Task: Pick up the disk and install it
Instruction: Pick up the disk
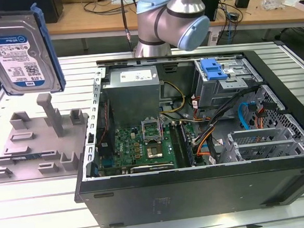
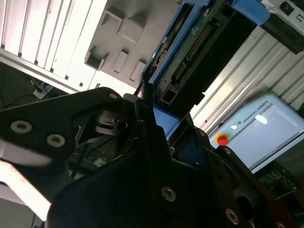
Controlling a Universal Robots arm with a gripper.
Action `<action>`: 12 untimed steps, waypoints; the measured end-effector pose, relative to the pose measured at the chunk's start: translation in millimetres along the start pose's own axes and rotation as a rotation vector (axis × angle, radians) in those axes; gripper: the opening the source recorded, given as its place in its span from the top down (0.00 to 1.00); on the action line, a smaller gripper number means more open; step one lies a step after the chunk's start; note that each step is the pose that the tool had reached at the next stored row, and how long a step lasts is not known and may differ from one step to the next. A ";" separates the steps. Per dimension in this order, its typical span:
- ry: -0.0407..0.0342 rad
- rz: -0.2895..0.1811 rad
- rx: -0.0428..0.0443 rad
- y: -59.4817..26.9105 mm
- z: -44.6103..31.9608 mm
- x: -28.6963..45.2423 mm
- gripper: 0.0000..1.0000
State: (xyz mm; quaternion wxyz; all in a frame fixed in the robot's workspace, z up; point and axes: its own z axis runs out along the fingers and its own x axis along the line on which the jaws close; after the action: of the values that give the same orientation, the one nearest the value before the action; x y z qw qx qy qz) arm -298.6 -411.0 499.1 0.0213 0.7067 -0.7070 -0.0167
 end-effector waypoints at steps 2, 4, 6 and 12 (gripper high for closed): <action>-0.0001 0.000 -0.0011 -6.6 -0.6 3.8 0.64; -0.0001 0.000 -0.0022 -13.8 -1.2 7.7 0.64; -0.0001 0.000 -0.0034 -21.1 -1.8 11.7 0.64; -0.0001 0.000 -0.0069 -47.0 -3.9 25.3 0.64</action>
State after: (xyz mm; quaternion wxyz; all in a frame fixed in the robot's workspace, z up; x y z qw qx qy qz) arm -251.5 -436.3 500.6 0.0237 0.7066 -0.7070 -0.0192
